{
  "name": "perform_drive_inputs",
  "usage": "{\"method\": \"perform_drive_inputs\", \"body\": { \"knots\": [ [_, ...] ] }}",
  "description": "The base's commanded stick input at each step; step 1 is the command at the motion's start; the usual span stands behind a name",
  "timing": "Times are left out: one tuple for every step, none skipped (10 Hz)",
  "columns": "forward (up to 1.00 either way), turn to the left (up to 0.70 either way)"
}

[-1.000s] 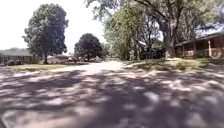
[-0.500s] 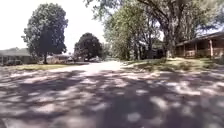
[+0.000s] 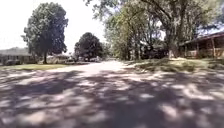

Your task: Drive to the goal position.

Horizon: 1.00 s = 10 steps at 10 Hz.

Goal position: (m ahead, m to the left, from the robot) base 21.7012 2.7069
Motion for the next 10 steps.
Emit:
{"method": "perform_drive_inputs", "body": {
  "knots": [
    [0.50, 0.00],
    [0.50, 0.00],
    [0.50, 0.00],
    [0.50, 0.00],
    [0.50, 0.00],
    [0.50, 0.00],
    [0.50, 0.00],
    [0.50, 0.00],
    [0.50, 0.00],
    [0.50, -0.25]
  ]
}}
